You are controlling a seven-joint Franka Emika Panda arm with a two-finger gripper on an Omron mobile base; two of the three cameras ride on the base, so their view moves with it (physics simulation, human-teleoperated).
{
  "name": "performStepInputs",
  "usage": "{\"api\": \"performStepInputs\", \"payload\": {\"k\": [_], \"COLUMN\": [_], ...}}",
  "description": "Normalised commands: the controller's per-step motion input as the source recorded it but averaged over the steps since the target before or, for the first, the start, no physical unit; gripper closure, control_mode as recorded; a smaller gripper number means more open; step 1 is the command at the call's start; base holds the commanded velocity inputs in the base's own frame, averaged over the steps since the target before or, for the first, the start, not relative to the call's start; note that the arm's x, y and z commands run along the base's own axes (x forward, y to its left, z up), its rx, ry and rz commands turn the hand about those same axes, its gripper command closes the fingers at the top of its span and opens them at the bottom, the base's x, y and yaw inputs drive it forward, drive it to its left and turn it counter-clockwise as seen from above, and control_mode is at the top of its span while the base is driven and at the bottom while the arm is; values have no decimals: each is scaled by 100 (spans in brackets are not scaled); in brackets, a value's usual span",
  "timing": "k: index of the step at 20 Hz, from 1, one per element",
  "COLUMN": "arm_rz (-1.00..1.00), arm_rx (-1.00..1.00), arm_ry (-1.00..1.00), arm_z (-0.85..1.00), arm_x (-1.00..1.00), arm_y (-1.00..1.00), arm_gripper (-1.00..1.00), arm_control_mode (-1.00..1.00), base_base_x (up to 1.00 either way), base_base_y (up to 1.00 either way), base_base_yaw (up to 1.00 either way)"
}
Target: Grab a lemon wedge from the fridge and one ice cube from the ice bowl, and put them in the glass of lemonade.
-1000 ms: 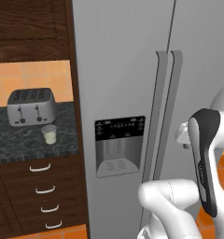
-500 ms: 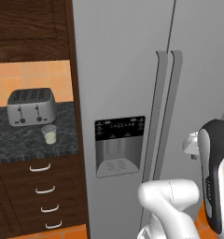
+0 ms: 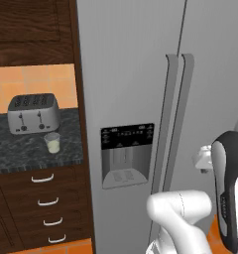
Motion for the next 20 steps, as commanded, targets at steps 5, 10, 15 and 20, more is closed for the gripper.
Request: {"api": "performStepInputs", "payload": {"k": [5, 10, 15, 20], "arm_rz": [6, 0, 0, 0], "arm_rx": [0, 0, 0, 0], "arm_ry": [0, 0, 0, 0], "arm_z": [0, 0, 0, 0], "arm_x": [-43, -68, 0, 0], "arm_y": [0, 0, 0, 0], "arm_gripper": [-100, -100, -100, -100], "arm_control_mode": [-100, -100, 100, 100], "base_base_x": [0, 0, -61, 22], "base_base_y": [0, 0, 2, 7], "base_base_yaw": [0, 0, 0, 0]}}
